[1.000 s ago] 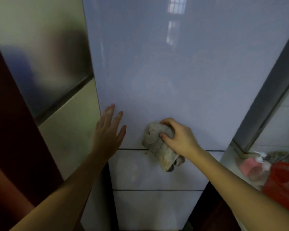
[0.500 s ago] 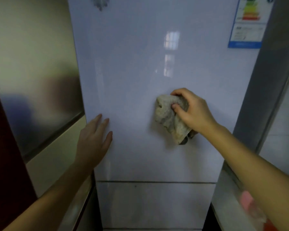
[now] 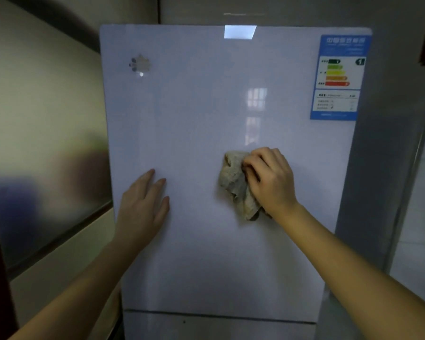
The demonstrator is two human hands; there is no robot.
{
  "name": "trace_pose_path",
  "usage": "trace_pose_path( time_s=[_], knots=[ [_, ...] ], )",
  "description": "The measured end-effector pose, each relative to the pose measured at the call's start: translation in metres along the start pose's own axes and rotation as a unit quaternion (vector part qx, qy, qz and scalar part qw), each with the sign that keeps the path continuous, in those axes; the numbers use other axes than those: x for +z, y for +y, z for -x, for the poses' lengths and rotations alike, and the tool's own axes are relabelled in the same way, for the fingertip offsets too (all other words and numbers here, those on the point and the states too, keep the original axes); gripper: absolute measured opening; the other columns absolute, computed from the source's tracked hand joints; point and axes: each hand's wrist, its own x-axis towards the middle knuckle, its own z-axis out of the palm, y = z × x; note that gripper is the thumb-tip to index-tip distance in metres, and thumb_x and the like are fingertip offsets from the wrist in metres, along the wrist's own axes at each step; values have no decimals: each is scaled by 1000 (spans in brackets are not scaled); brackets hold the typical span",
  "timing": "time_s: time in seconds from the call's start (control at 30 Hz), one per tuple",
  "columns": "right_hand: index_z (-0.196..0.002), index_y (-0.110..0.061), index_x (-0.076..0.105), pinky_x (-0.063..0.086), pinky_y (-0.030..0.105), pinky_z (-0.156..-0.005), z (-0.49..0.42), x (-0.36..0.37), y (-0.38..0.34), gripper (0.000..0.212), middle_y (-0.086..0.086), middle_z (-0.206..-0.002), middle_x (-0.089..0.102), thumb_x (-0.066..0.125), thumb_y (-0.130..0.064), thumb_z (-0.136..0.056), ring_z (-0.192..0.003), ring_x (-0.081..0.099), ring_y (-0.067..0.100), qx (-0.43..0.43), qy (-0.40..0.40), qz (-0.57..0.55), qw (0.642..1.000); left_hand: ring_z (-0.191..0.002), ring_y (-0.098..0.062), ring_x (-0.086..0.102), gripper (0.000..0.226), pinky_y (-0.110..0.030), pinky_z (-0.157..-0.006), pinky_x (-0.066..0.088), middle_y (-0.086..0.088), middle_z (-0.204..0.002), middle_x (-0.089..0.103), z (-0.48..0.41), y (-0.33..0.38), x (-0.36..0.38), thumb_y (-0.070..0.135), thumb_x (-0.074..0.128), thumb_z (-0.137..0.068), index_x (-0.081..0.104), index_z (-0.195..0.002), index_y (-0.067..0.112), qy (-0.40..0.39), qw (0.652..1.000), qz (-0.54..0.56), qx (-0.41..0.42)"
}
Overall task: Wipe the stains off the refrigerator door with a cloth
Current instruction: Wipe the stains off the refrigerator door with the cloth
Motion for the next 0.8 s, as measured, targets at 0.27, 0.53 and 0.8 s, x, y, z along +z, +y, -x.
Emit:
trace_pose_path(
  time_s=[0.27,0.53,0.8],
  knots=[
    [-122,-5,69,48,37,-95,11,-2,2,33,8,-127,67,56,-29,-102,-115,60,26,48,-32,-26,998,-139,-40,47,54,-49,-108,43,-20,-156,43,4,9,11,41,42,-98,60,-137,7,13,1000,5,-19],
    [-126,-8,65,42,39,-99,17,14,2,48,7,-133,63,76,-37,-89,-122,55,28,12,-52,-19,998,-140,-40,45,56,-50,-108,43,-20,-158,42,5,5,13,41,42,-98,59,-139,6,14,1000,-6,-9],
    [-133,-12,64,43,41,-94,17,19,0,40,7,-134,63,69,-25,-96,-119,57,29,-40,-40,-13,998,-143,-40,44,55,-48,-111,39,-21,-159,41,8,-5,20,37,45,-98,57,-141,5,37,999,-20,31]
  ],
)
